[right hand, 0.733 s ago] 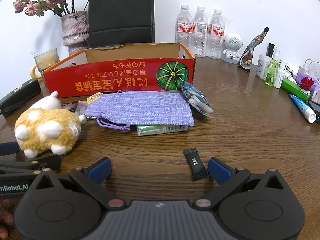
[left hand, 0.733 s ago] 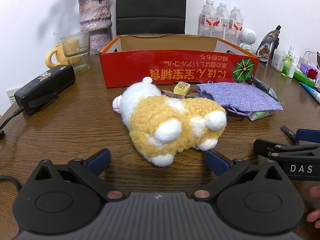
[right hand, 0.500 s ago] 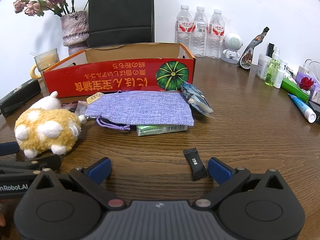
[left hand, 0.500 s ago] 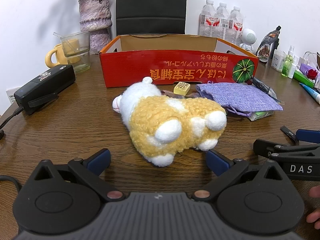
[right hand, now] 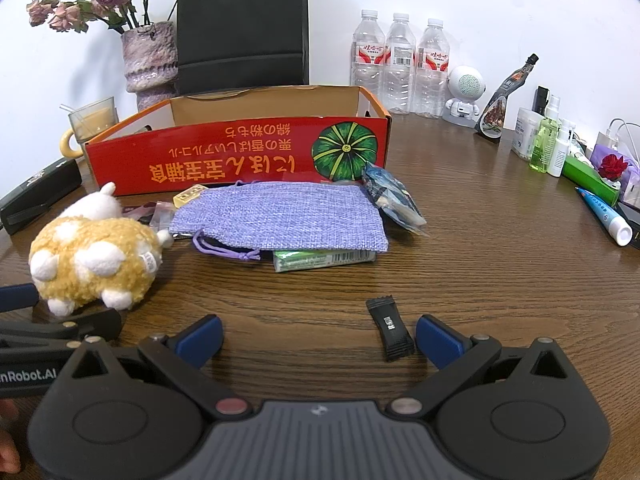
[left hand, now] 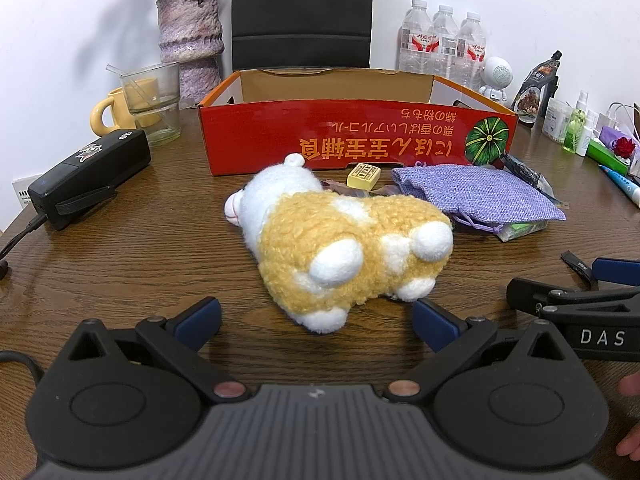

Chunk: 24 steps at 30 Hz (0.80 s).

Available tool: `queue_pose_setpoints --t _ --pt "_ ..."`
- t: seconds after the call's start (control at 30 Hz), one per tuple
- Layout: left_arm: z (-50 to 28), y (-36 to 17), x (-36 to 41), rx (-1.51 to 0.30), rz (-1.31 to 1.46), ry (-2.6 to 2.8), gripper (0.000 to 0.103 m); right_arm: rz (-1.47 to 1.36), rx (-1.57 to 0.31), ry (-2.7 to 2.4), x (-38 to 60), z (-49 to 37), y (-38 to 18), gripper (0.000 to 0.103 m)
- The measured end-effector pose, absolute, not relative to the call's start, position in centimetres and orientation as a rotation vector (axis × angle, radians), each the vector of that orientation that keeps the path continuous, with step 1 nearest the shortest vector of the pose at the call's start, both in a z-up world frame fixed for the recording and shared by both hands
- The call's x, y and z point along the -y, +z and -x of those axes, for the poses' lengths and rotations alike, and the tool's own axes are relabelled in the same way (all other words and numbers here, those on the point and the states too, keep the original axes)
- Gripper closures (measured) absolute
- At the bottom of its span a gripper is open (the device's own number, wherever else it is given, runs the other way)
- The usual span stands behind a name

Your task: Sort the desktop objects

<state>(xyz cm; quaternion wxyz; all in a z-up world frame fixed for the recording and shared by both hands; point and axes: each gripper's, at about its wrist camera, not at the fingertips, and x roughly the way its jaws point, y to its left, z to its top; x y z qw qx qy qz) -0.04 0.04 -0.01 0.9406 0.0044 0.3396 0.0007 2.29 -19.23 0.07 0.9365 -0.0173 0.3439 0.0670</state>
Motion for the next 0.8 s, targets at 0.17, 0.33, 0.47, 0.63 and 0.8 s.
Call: queue_pose_setpoints --t 0.17,0.33,0.47,0.63,0.8 --pt "0.03 -0.01 -0.03 -0.693 -0.009 0.001 0.000 0.036 -0.703 0.137 19.21 -2.28 0.06 0.000" --pt "0.02 -0.01 -0.05 -0.693 -0.009 0.001 0.000 0.036 -0.703 0.137 19.15 -2.25 0.01 0.000" --pt "0.02 -0.01 -0.05 -0.693 -0.009 0.001 0.000 0.036 -0.703 0.137 19.18 -2.27 0.04 0.000" --pt "0.02 -0.01 -0.05 -0.693 -0.009 0.001 0.000 0.036 -0.703 0.137 19.13 -2.29 0.05 0.000" --pt "-0.02 -0.02 -0.06 -0.693 -0.011 0.002 0.000 0.036 -0.703 0.137 19.13 -2.34 0.07 0.000"
